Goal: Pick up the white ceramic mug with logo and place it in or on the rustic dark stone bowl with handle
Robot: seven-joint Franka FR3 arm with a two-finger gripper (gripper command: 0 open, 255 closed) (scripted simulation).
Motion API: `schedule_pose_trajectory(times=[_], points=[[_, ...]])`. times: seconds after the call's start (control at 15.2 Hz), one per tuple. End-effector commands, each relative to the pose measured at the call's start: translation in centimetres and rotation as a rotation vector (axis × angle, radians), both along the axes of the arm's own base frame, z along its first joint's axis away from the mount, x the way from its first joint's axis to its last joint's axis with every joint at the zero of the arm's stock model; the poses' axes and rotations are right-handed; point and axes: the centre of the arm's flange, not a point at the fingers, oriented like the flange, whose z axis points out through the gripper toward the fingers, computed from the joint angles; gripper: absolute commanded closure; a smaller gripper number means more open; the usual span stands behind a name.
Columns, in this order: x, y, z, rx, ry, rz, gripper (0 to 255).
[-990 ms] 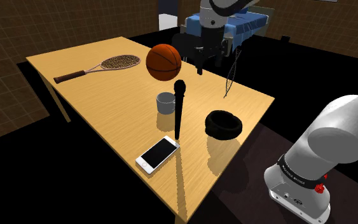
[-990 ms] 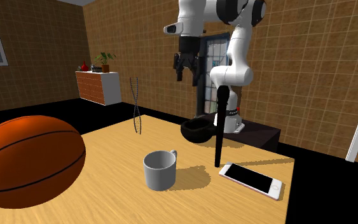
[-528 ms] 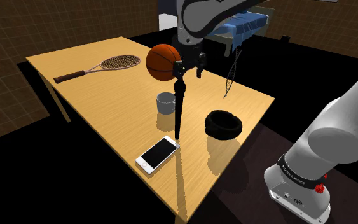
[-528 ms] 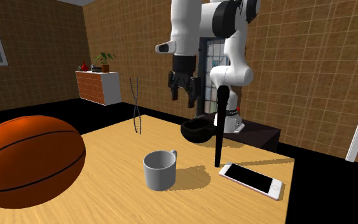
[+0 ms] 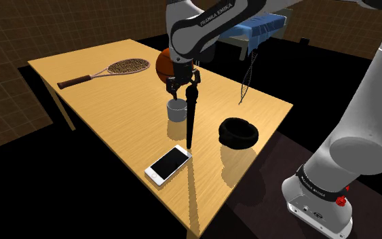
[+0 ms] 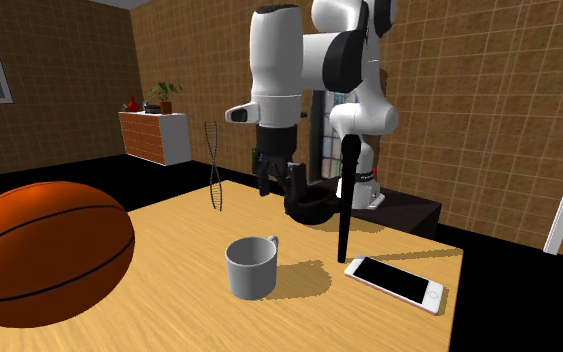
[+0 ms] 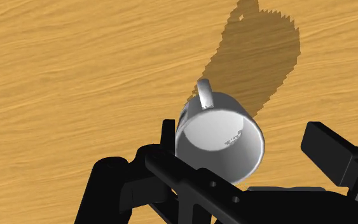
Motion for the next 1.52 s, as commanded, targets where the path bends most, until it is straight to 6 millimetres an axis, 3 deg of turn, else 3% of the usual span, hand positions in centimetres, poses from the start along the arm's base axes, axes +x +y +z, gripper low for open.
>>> schedule_pose_trajectory(times=[0.0, 0.4, 0.92, 1.45], points=[[1.9, 1.0, -2.1, 0.004, 0.003, -0.003, 0], [7.1, 4.0, -7.4, 0.018, 0.013, -0.009, 0], [6.9, 3.9, -11.5, 0.018, 0.013, -0.009, 0], [6.9, 3.9, -11.5, 0.018, 0.013, -0.009, 0]])
